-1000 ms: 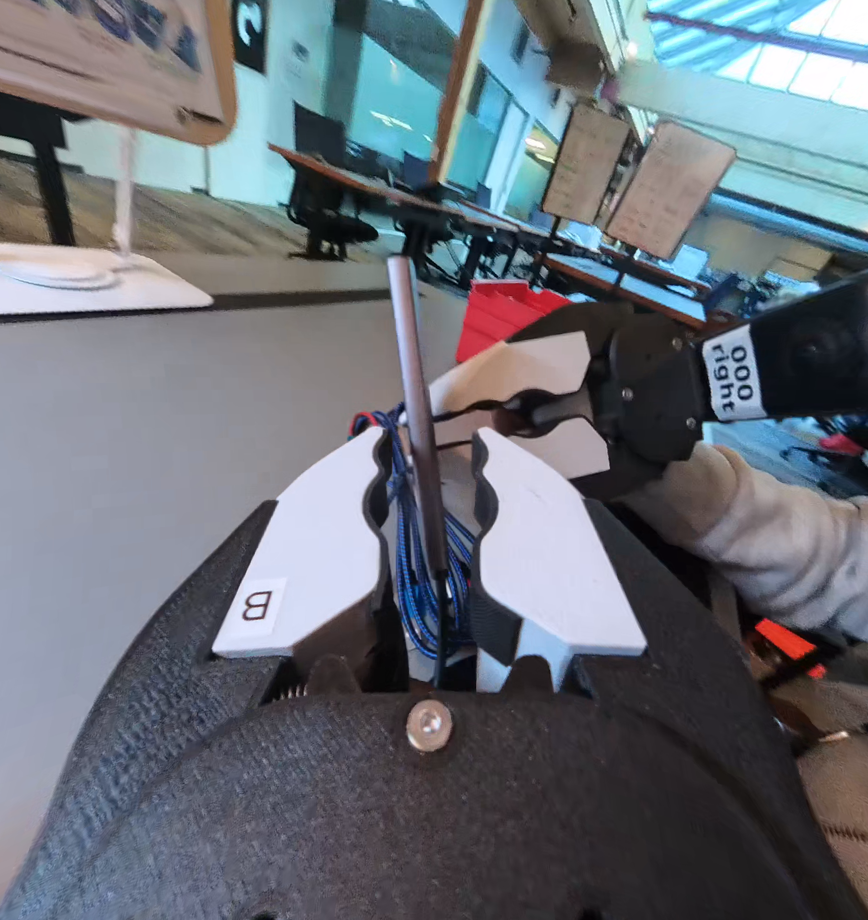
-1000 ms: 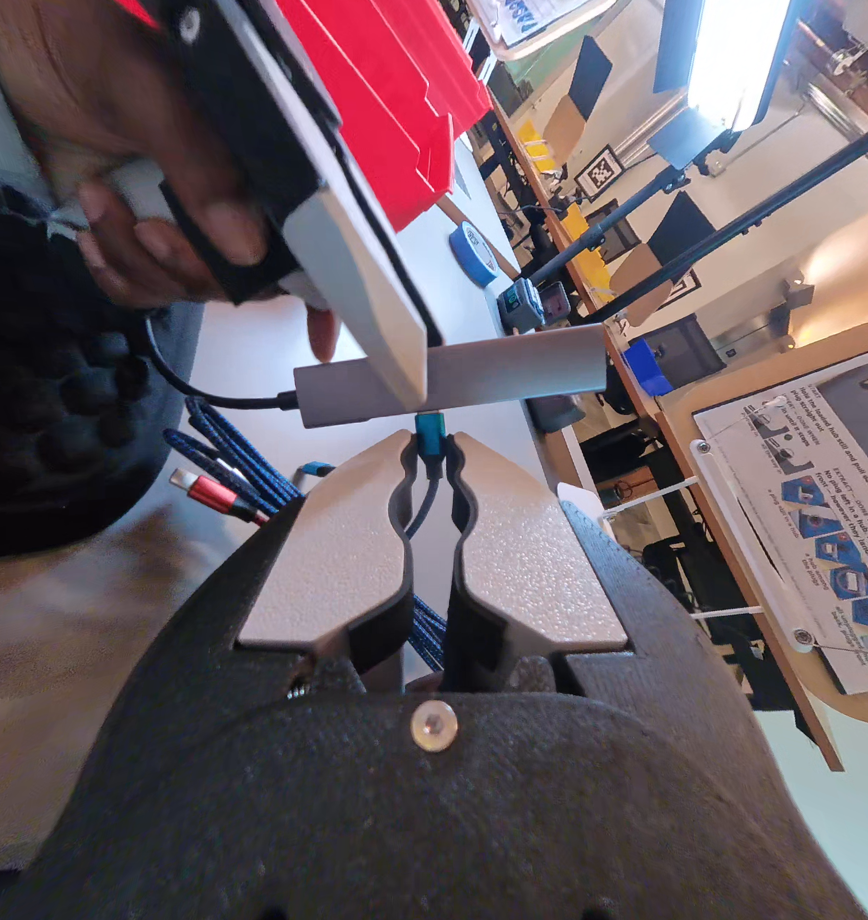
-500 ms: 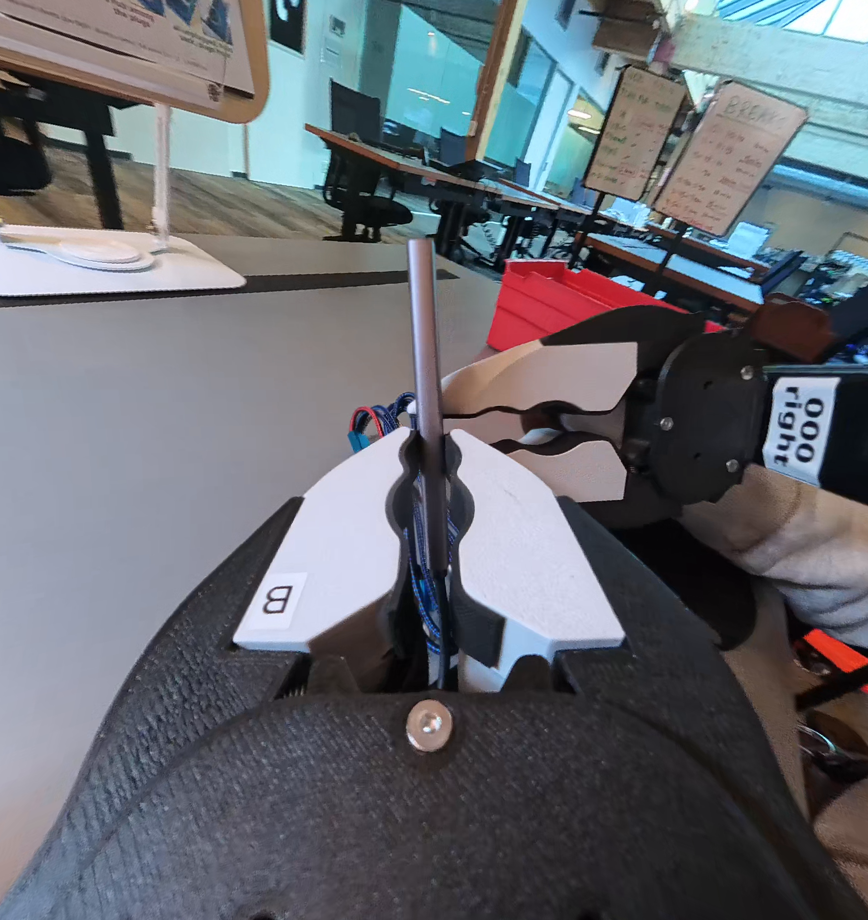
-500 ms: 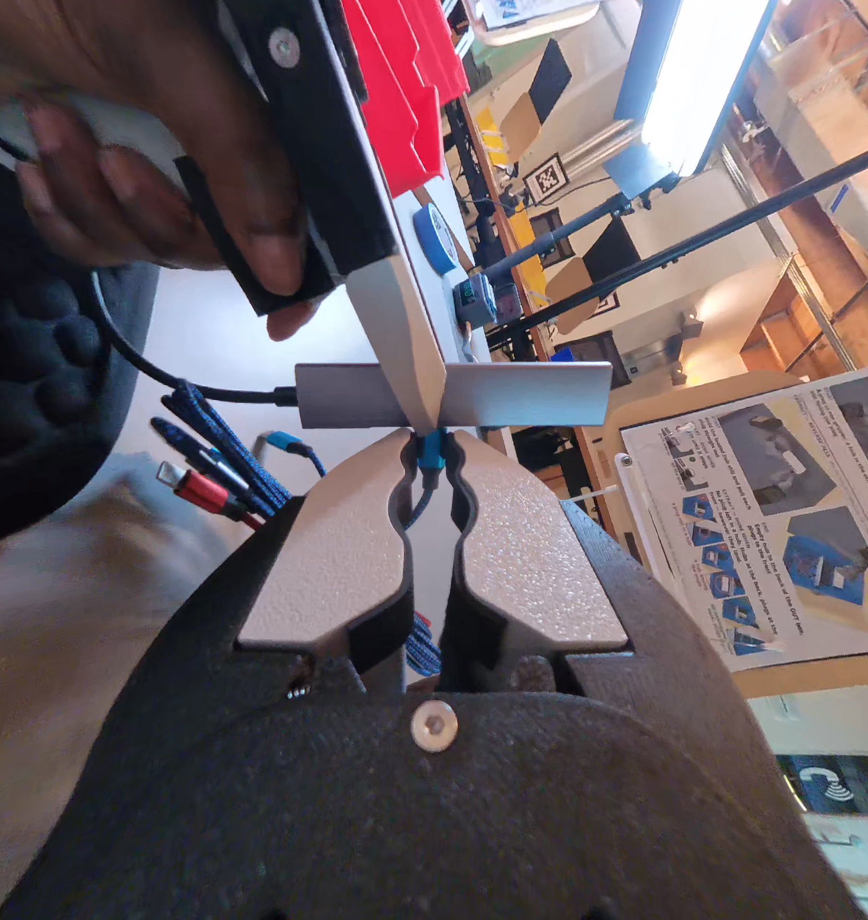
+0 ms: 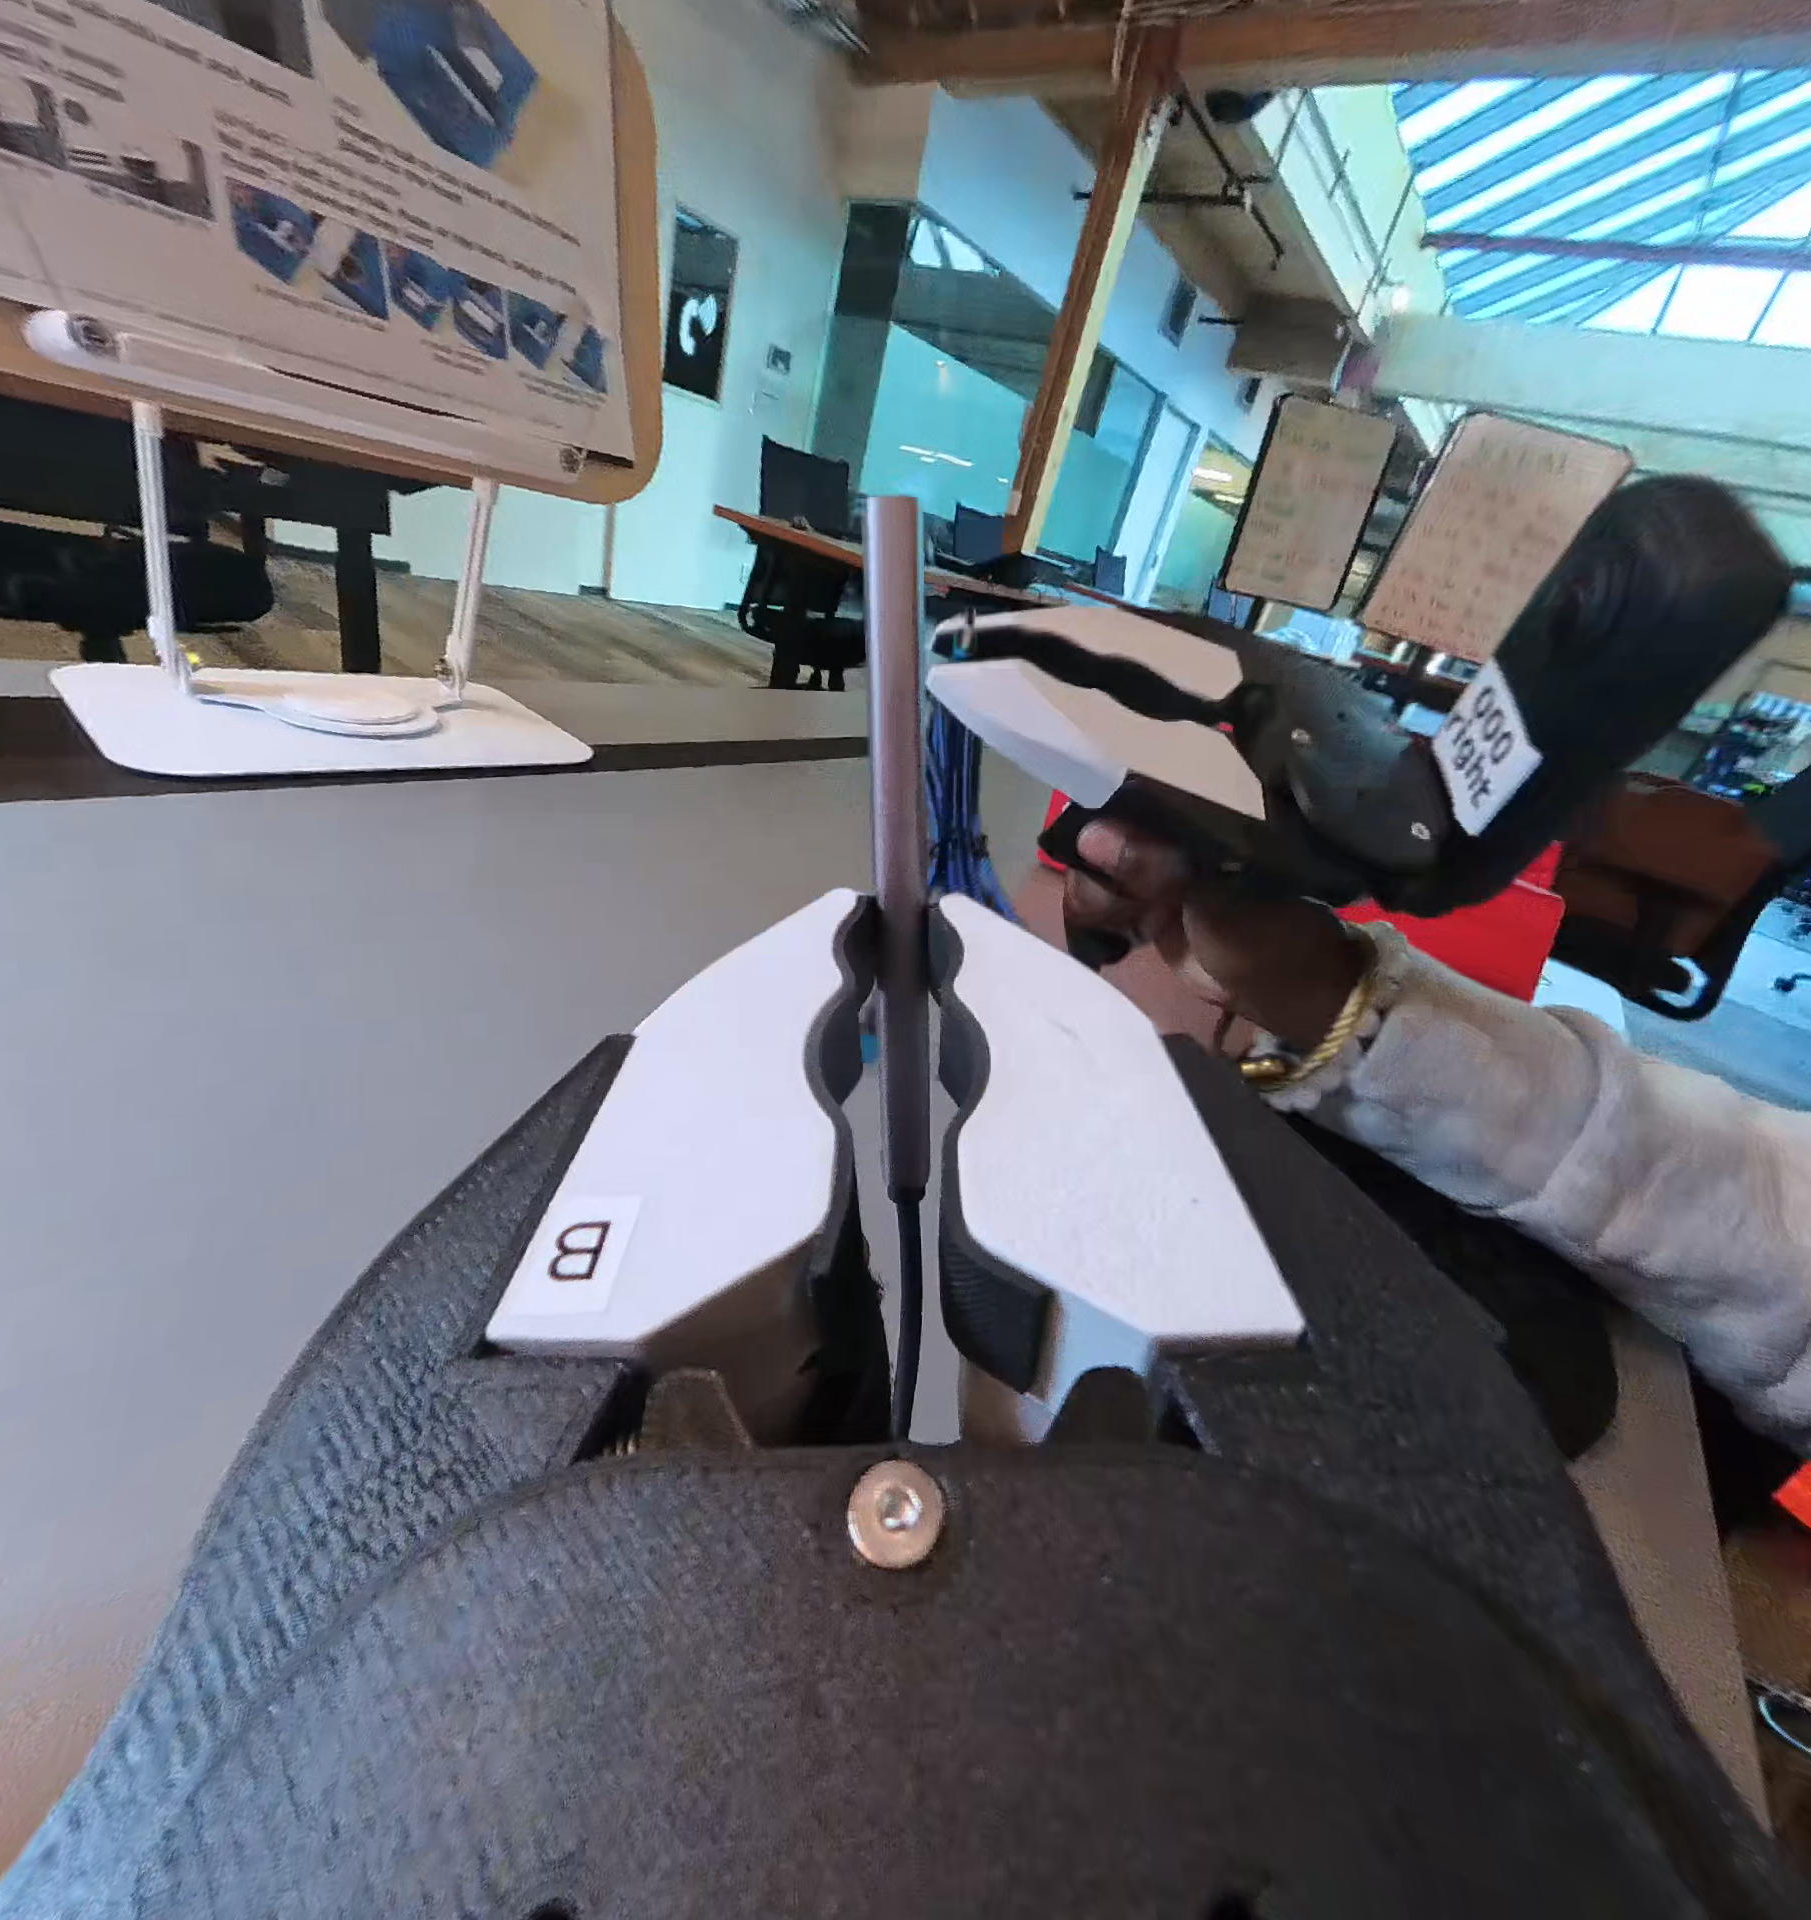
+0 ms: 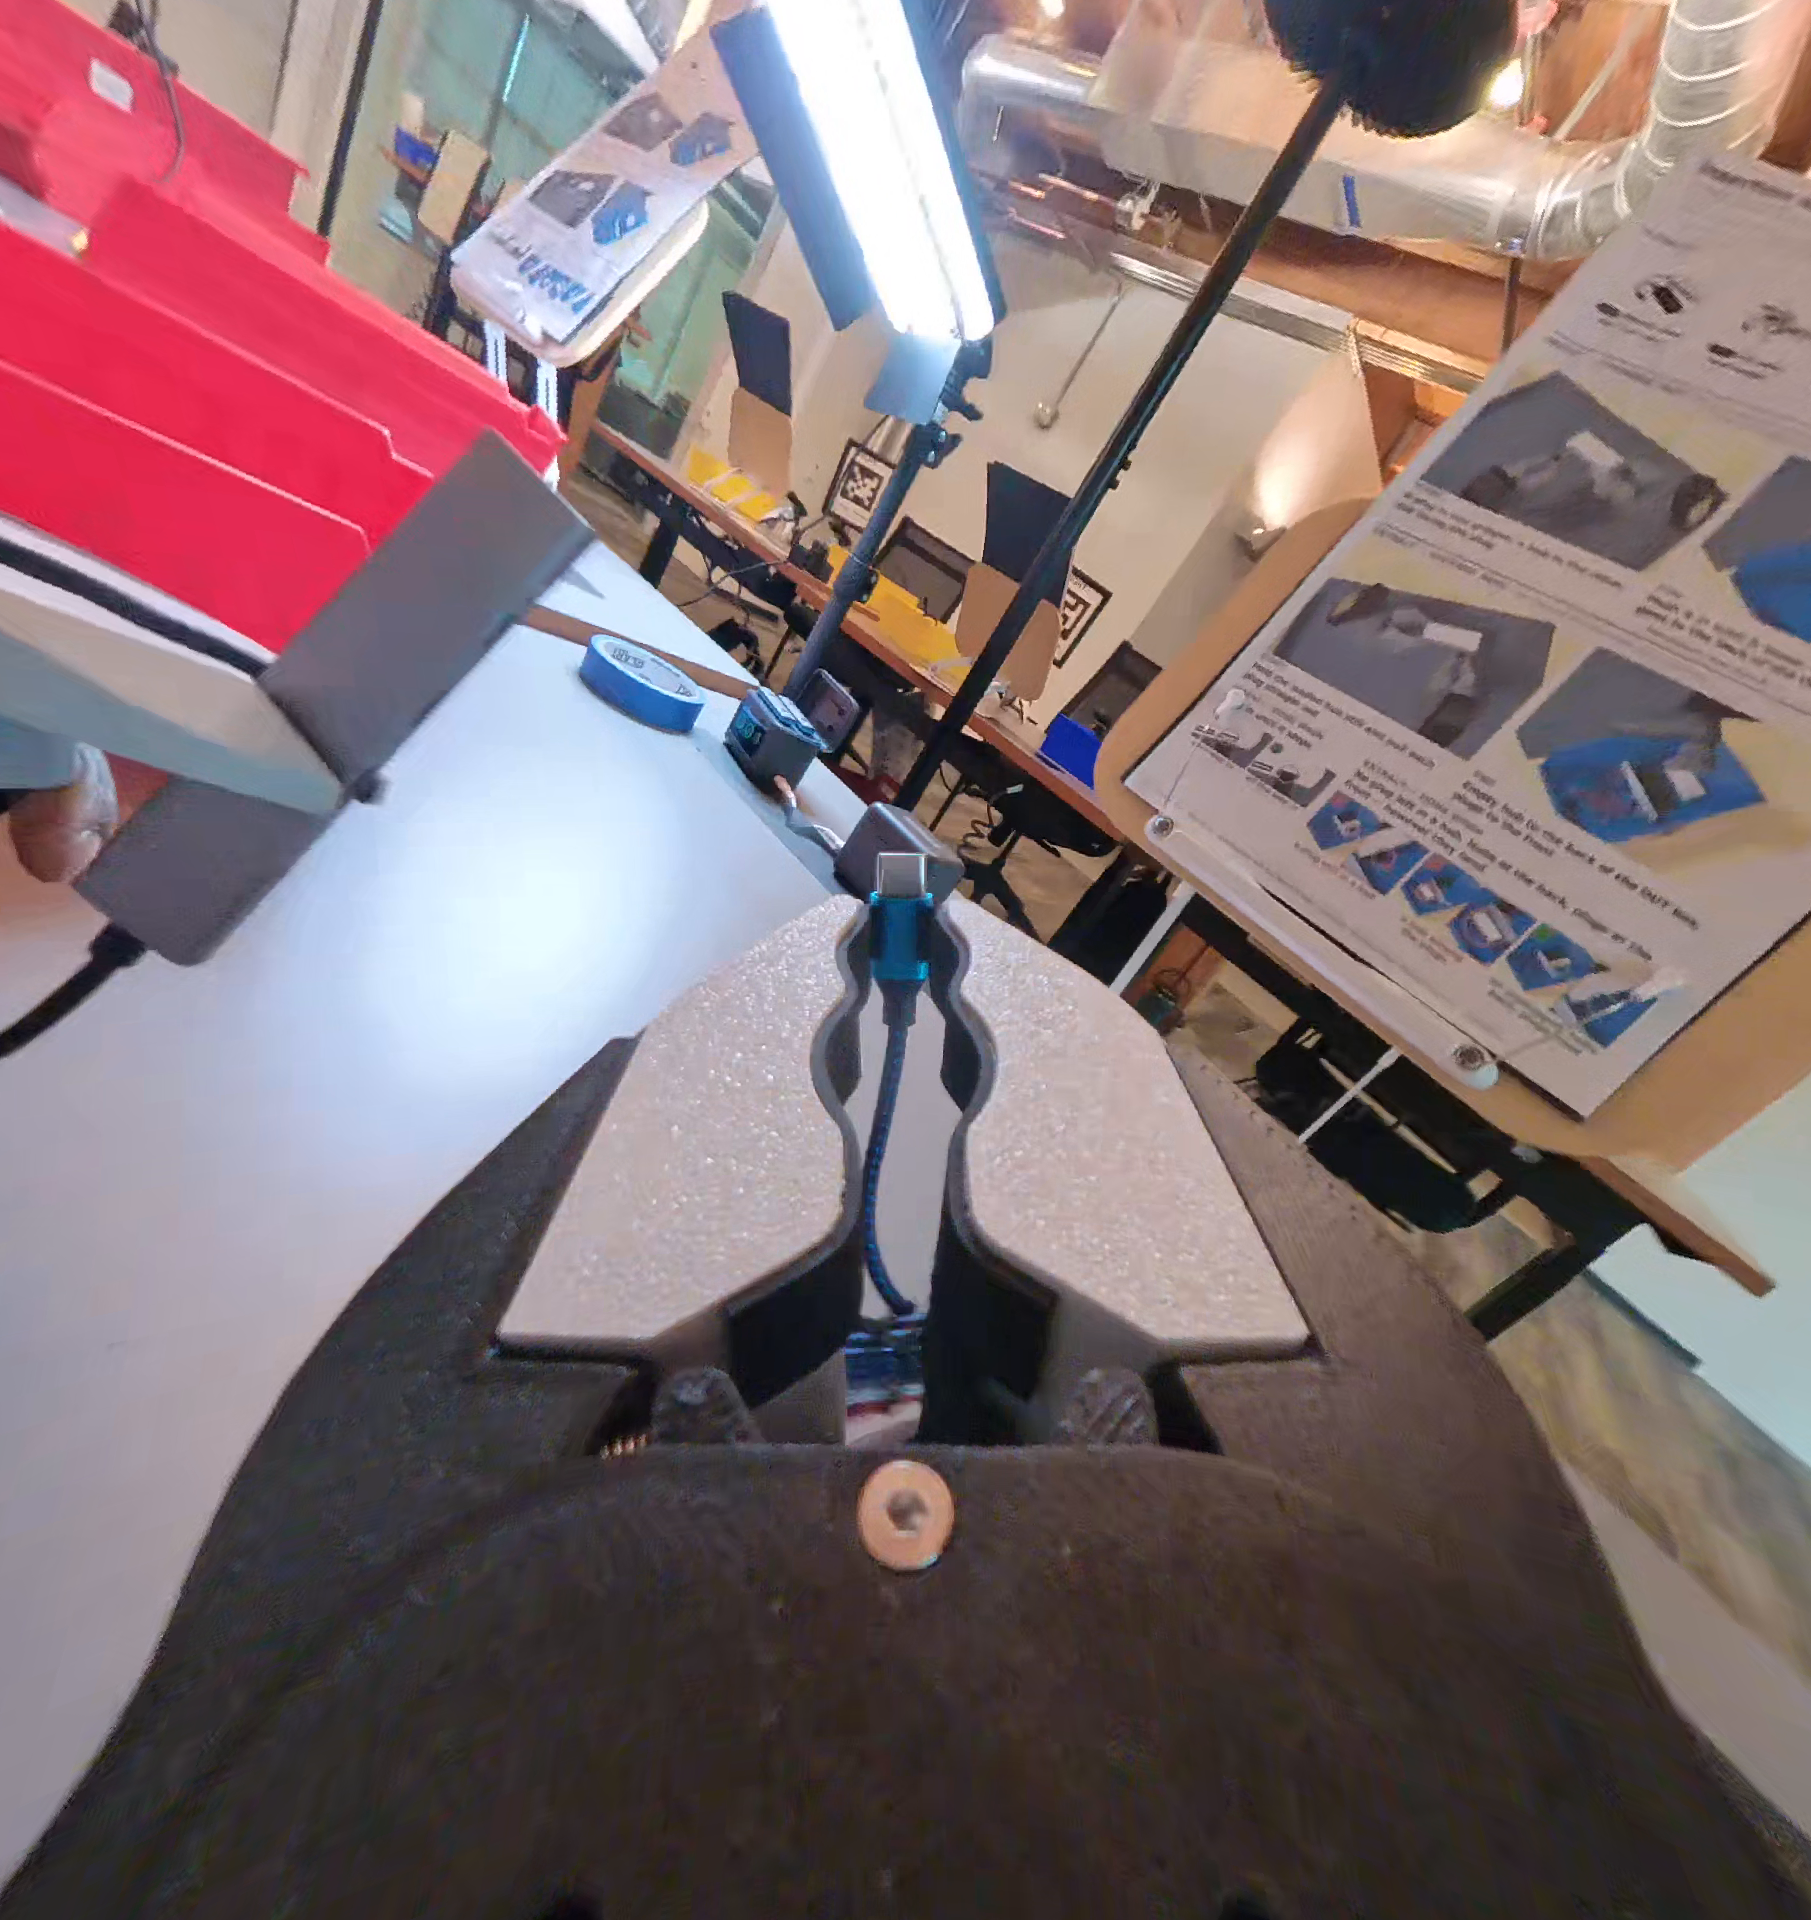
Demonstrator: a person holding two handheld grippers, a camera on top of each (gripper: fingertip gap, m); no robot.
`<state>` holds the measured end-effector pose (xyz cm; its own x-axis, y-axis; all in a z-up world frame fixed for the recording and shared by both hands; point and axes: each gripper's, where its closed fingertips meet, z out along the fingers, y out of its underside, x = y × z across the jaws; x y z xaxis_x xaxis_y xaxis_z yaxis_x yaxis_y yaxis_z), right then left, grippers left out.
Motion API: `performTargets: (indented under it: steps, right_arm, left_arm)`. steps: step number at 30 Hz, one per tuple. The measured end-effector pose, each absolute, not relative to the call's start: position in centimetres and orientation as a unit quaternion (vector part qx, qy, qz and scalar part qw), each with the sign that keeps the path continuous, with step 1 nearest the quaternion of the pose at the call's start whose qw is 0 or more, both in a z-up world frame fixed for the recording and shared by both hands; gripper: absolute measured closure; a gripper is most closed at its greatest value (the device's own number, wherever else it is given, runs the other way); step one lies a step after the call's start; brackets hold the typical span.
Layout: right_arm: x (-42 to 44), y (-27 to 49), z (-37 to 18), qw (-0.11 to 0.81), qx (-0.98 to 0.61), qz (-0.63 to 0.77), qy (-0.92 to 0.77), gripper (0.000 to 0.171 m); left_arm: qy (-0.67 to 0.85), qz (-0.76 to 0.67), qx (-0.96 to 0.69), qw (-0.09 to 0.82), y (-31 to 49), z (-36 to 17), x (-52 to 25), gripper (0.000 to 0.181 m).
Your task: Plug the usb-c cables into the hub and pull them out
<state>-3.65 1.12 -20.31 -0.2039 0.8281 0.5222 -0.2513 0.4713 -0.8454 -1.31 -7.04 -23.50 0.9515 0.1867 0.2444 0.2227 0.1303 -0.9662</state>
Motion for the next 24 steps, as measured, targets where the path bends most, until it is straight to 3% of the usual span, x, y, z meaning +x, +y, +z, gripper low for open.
performTargets:
  steps: [7,17,24]
  right_arm:
    - [-0.1,4.5,-15.1,0.605,-0.257,0.506,-0.558,0.161]
    - [11.4,14.0,-6.9,0.668,-0.368,0.319,-0.563,0.161]
    - [18.7,25.3,-8.3,0.660,-0.469,0.217,-0.545,0.161]
  left_arm:
    - [-0.167,-0.064,-0.634,0.752,-7.7,-23.0,-1.5,0.171]
    - [-0.156,-0.051,-0.636,0.754,-7.7,-23.0,-1.2,0.171]
    - [-0.155,-0.049,-0.637,0.753,-7.6,-23.0,-1.2,0.171]
